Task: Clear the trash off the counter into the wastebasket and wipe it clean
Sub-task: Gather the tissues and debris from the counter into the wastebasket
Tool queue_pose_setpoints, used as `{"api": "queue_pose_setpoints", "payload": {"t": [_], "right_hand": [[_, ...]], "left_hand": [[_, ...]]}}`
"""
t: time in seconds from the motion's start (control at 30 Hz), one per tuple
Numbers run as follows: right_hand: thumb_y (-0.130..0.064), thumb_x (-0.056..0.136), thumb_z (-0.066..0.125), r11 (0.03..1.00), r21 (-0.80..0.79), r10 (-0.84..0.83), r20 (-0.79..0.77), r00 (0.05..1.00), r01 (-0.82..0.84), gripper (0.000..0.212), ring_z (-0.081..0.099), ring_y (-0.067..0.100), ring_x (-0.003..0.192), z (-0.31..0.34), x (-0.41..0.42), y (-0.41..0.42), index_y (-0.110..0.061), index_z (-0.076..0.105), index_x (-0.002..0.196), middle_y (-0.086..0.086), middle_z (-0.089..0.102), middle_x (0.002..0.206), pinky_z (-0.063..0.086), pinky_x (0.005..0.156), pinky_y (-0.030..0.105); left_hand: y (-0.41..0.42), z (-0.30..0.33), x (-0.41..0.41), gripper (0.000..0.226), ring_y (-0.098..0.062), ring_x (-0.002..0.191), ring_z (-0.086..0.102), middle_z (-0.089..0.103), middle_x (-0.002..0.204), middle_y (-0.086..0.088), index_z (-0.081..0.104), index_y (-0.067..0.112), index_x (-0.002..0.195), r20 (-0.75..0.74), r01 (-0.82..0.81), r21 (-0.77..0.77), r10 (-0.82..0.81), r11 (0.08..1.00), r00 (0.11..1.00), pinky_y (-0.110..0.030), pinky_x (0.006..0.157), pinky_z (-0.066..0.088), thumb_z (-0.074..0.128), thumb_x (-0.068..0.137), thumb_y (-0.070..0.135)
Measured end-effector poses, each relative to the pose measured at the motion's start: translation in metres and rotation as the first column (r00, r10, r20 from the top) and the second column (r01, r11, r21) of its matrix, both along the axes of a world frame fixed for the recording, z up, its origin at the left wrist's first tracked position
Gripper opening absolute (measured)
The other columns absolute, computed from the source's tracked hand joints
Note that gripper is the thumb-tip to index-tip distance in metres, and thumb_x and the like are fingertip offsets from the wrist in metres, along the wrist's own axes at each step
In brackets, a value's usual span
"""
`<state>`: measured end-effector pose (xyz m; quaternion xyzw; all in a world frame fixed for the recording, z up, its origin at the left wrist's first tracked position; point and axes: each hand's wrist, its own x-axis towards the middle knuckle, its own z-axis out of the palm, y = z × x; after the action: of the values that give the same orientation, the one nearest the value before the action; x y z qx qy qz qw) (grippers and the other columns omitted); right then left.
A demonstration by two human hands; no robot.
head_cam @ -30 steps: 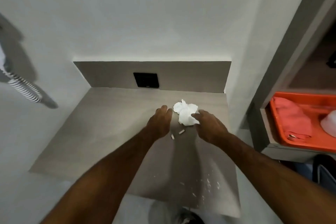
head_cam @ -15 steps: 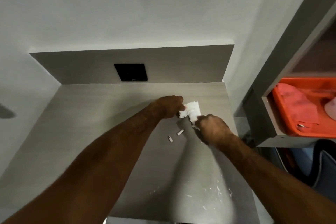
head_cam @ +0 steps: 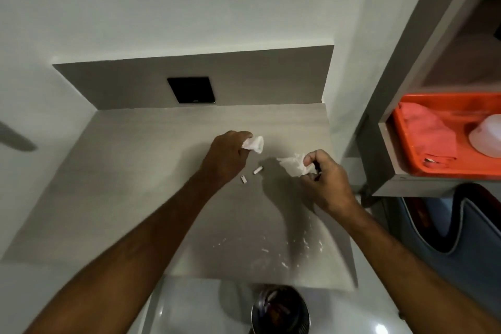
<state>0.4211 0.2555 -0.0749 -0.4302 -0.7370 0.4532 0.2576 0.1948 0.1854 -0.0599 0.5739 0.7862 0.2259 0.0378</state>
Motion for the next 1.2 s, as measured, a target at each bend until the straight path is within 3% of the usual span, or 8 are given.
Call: {"api": "queue_pose_setpoints", "payload": {"t": [0.2,0.33,0.47,0.67,0.8,0.9,1.07,1.2], "right_hand": [[0.004,0.072,0.068,0.988,-0.148,-0.001,-0.232,0.973,-0.034,0.033,0.06,0.001,0.068,0.004,0.091,-0.102,-0.027,0.056,0.073,-0.009,0.064,0.08,0.051,0.055,0.015],[0.012,0.069,0.06,0.975,-0.159,0.095,-0.328,0.94,-0.155,0.034,0.063,0.003,0.074,-0.046,0.143,-0.174,-0.021,0.063,0.073,-0.009,0.063,0.088,0.048,0.063,0.016],[0.009,0.078,0.061,0.97,-0.198,0.125,-0.099,0.987,-0.143,0.03,0.066,0.007,0.094,-0.147,0.163,-0.205,-0.016,0.076,0.081,-0.015,0.063,0.097,0.049,0.083,0.014],[0.005,0.086,0.057,0.893,-0.442,0.265,0.358,0.895,-0.088,0.033,0.06,0.03,0.115,-0.305,0.139,-0.205,-0.005,0.069,0.116,0.015,0.064,0.123,0.043,0.098,0.025],[-0.001,0.088,0.052,0.919,-0.388,0.247,0.447,0.86,-0.062,0.035,0.067,0.026,0.107,-0.373,0.116,-0.205,-0.016,0.073,0.111,0.011,0.071,0.118,0.051,0.1,0.033],[-0.005,0.084,0.057,0.913,-0.4,0.287,0.488,0.824,-0.081,0.043,0.065,0.028,0.109,-0.416,0.104,-0.209,-0.028,0.067,0.119,0.007,0.07,0.121,0.055,0.096,0.038],[-0.009,0.083,0.064,0.846,-0.485,0.497,0.57,0.654,-0.22,0.087,0.042,0.037,0.135,-0.447,0.108,-0.212,-0.021,0.016,0.154,0.015,0.031,0.157,0.044,0.107,0.048],[-0.006,0.089,0.054,0.856,-0.471,0.455,0.485,0.747,-0.215,0.075,0.045,0.036,0.133,-0.412,0.112,-0.21,-0.021,0.018,0.153,0.015,0.038,0.153,0.047,0.106,0.047]], "left_hand": [[-0.156,0.0,0.131,0.021,-0.002,0.067,0.07,0.072,0.076,0.01,0.05,0.038,0.095,0.389,-0.355,0.164,0.27,0.92,0.881,-0.019,0.06,0.051,0.066,0.085,0.047],[-0.237,-0.07,0.208,0.011,0.005,0.072,0.067,0.07,0.082,0.015,0.062,0.031,0.084,0.422,-0.331,0.079,0.269,0.94,0.866,-0.002,0.067,0.046,0.069,0.08,0.024],[-0.269,-0.177,0.244,0.012,-0.001,0.077,0.068,0.078,0.086,0.005,0.075,0.021,0.091,0.377,-0.348,-0.262,0.427,0.9,0.822,-0.004,0.074,0.046,0.077,0.08,0.016],[-0.267,-0.322,0.237,0.027,-0.031,0.103,0.071,0.078,0.107,-0.013,0.078,0.013,0.104,0.268,-0.218,-0.63,0.472,0.745,0.84,-0.031,0.088,0.053,0.061,0.084,0.005],[-0.255,-0.386,0.225,0.025,-0.037,0.101,0.069,0.076,0.107,-0.016,0.075,0.015,0.101,0.257,-0.243,-0.695,0.549,0.677,0.795,-0.033,0.084,0.053,0.056,0.084,0.01],[-0.246,-0.423,0.22,0.037,-0.037,0.109,0.066,0.071,0.118,-0.016,0.064,0.015,0.123,0.32,-0.201,-0.732,0.589,0.651,0.742,-0.037,0.089,0.054,0.058,0.087,0.016],[-0.239,-0.432,0.213,0.039,-0.034,0.101,0.068,0.072,0.114,-0.017,0.056,0.014,0.128,0.321,-0.15,-0.707,0.503,0.691,0.803,-0.038,0.079,0.056,0.055,0.09,0.018],[-0.242,-0.385,0.201,0.027,-0.029,0.091,0.071,0.074,0.105,-0.011,0.062,0.016,0.113,0.29,-0.241,-0.601,0.49,0.762,0.822,-0.031,0.066,0.051,0.05,0.089,0.018]]}}
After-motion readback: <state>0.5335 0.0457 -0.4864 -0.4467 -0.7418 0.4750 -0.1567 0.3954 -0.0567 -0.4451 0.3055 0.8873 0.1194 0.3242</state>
